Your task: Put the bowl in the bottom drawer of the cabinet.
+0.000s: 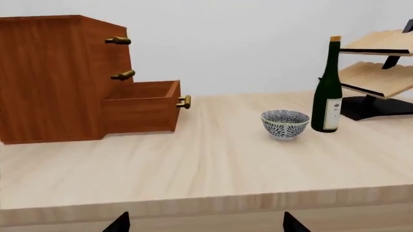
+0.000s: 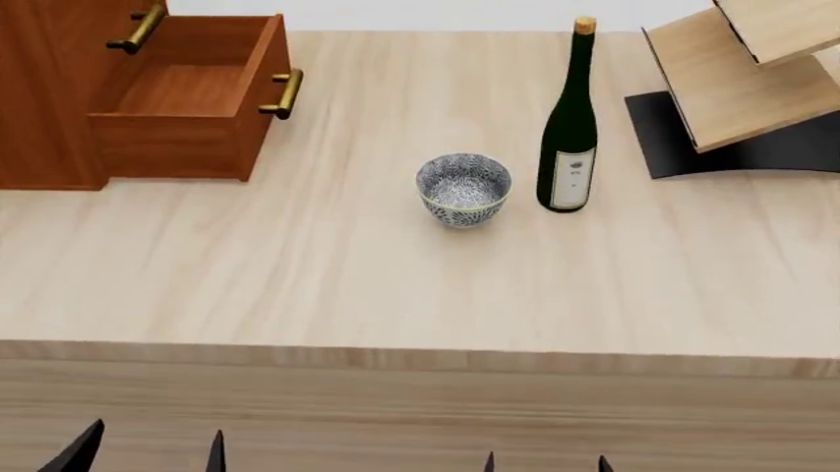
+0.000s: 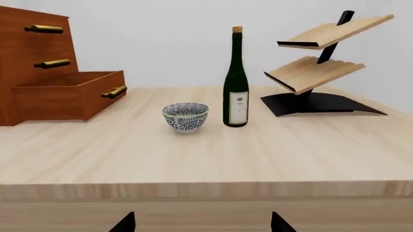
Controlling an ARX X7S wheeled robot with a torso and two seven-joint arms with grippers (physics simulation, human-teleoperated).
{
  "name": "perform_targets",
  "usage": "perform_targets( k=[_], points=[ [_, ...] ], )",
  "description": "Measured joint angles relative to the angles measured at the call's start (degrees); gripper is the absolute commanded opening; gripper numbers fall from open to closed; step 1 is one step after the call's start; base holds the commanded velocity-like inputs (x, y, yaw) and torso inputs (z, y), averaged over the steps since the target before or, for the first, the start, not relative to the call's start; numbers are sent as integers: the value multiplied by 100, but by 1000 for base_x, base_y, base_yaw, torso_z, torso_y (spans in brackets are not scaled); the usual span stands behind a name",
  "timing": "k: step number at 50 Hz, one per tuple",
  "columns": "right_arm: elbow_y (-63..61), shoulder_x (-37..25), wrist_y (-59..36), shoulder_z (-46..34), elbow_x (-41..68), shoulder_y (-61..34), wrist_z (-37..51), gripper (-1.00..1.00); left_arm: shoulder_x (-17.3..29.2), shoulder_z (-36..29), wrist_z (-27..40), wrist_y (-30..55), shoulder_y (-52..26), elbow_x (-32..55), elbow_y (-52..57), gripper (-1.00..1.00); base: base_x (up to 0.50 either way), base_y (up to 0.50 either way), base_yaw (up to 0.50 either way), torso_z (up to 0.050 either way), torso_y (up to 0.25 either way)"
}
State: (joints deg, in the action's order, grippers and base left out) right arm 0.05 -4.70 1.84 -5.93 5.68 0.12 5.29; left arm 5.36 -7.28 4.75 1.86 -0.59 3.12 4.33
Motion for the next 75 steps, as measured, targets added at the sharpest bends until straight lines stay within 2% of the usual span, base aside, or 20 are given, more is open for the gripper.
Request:
perform_targets(
  k=[6,19,38,57,75],
  points=[
    [-86,-45,-45,-50,37,15,57,100,51,-29,40,-5,12,49,50,100,0,0,0,50,0],
    [-393,-149,-201,-137,110,47,190,100,256,108,129,423,-72,306,625,100,0,0,0,0,0],
    [-731,-288,-375,-196,232,72,339,100,757,383,213,1371,-735,491,1607,100,0,0,0,0,0],
    [-1117,-478,-716,-141,351,-41,505,100,1327,664,197,3089,-2302,811,2605,100,0,0,0,0,0],
    [-2054,-864,-1801,117,528,-511,716,100,1774,1046,104,4462,-3597,1212,3275,100,0,0,0,0,0]
  ],
)
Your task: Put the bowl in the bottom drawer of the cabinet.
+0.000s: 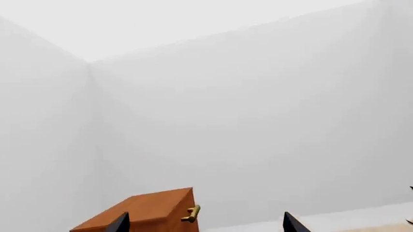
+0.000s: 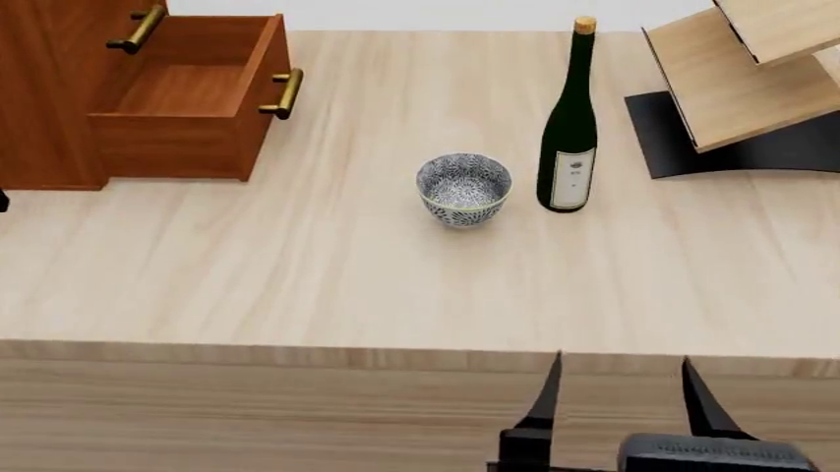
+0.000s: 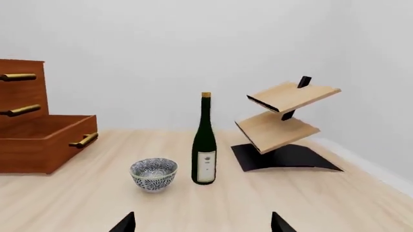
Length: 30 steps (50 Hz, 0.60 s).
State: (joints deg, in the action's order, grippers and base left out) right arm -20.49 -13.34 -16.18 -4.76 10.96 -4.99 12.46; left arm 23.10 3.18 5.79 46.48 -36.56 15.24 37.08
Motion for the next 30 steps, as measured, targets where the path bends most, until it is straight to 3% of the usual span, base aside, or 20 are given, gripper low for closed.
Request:
perform_targets(
  k=[19,30],
  points=[
    [-754,-218,-711,255,253,-238,182,100,107,1261,325,1877,-1237,1424,1686,100,0,0,0,0,0],
    [-1103,-294,-979,326,357,-290,274,100,396,1427,796,2111,-1465,2159,2023,100,0,0,0,0,0]
  ],
)
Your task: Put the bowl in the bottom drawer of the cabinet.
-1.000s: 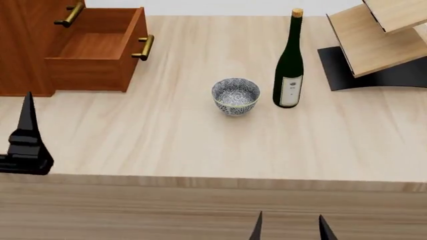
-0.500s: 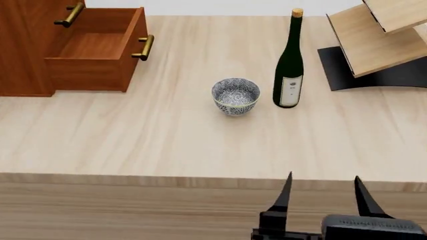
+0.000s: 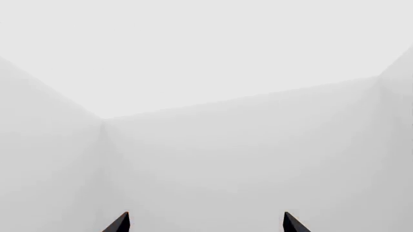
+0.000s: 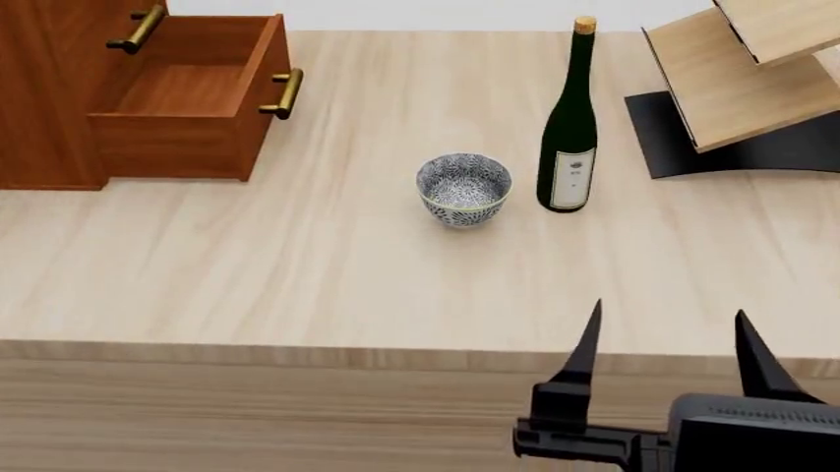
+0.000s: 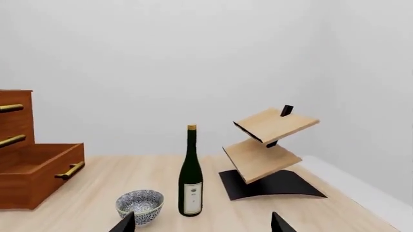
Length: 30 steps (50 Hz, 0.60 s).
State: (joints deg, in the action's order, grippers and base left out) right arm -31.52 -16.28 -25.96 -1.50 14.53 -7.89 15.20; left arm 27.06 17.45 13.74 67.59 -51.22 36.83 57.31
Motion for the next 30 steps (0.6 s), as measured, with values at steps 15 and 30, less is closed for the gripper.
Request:
perform_targets(
  k=[15,30],
  points=[
    [-141,-107,-234,-31,69,-102,21,100,146,32,305,-29,-32,472,102,100,0,272,0,0,0],
    [-55,-131,-175,-103,87,-84,5,100,273,4,462,-149,-10,685,86,100,0,437,0,0,0]
  ],
)
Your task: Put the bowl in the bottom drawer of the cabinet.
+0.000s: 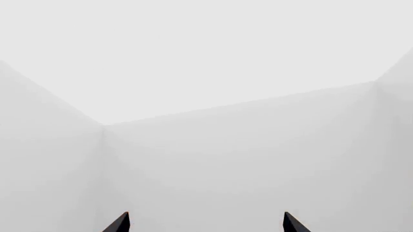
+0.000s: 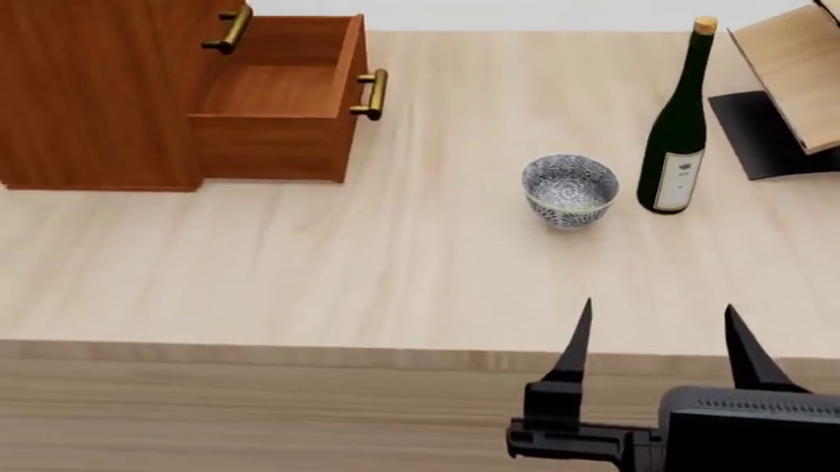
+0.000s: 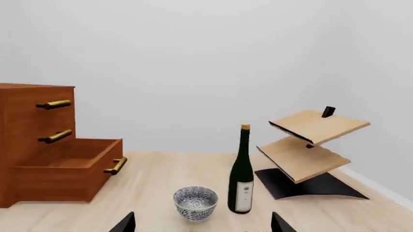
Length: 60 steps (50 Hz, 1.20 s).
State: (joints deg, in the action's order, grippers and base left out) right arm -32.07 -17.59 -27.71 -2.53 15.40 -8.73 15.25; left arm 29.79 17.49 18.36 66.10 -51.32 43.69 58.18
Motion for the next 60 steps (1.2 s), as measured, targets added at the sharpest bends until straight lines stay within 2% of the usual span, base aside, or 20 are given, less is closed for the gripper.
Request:
perform_targets(
  k=[20,50,60],
  points=[
    [-7,-31,71,-38,41,77,14,100,141,-69,135,-189,42,179,-64,100,0,437,0,0,0],
    [102,-60,250,-43,124,120,3,100,223,-506,433,-456,62,181,-145,100,0,438,0,0,0],
    [143,-51,369,13,186,188,6,100,255,-630,493,-534,54,151,-187,100,0,97,0,0,0]
  ],
)
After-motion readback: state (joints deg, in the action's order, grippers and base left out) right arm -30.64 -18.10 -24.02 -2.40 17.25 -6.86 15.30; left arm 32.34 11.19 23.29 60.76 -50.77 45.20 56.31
